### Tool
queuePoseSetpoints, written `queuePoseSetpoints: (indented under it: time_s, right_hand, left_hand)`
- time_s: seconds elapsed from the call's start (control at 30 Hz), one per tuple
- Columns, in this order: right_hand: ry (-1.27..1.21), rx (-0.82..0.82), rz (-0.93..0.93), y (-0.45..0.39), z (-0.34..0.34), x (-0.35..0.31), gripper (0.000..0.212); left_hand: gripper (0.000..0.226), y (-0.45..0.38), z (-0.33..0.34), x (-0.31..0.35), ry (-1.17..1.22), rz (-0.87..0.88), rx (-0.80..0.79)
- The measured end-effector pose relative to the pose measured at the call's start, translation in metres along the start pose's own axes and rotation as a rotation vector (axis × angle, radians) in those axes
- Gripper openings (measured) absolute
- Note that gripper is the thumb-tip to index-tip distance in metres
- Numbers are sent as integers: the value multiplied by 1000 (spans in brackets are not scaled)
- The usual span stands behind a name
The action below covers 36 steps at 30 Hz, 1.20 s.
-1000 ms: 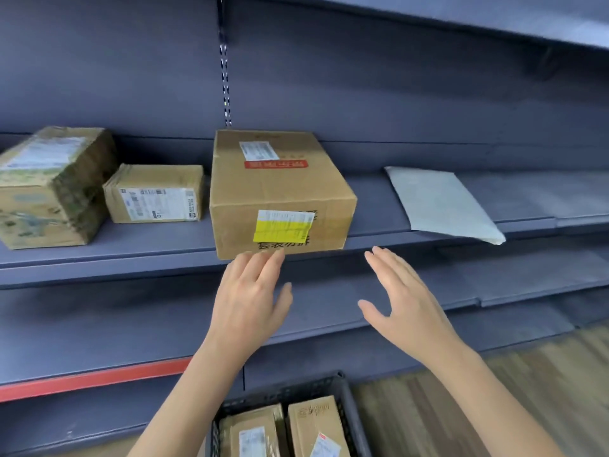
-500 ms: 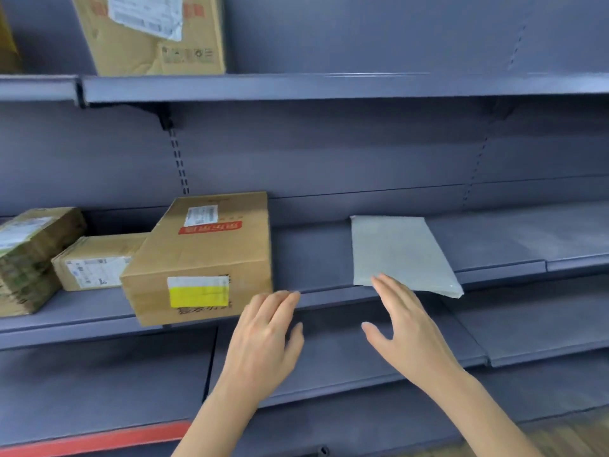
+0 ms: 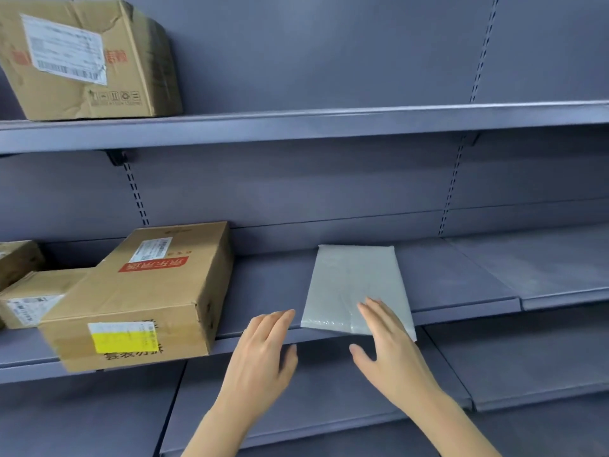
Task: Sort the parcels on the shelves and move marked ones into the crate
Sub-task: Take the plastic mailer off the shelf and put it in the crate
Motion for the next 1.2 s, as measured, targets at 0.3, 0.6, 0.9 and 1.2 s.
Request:
queuePoseSetpoints:
  time_s: [0.3, 0.6, 0.9, 1.2]
  right_hand:
    - [270, -247, 27, -64, 53, 34, 84]
    - [394, -297, 65, -67, 107, 49, 73]
    - [299, 174, -25, -44, 73, 52, 58]
    - [-333, 647, 353, -19, -24, 34, 36]
  left_hand:
    - [49, -24, 26, -5, 60, 11, -18]
    - [45, -32, 27, -17, 68, 1, -16]
    - [49, -21, 13, -29, 59, -23, -29]
    - [60, -22, -36, -25, 70, -15, 140]
Point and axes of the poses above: each hand's wrist, its own y-axis away from the middle knuckle, its own z-axis out of the palm, x = y × z, the point moved 2 cm from there along -y, towards the middle knuckle, and after that the axes turned 13 degrees about y, right-handed, at the moved point
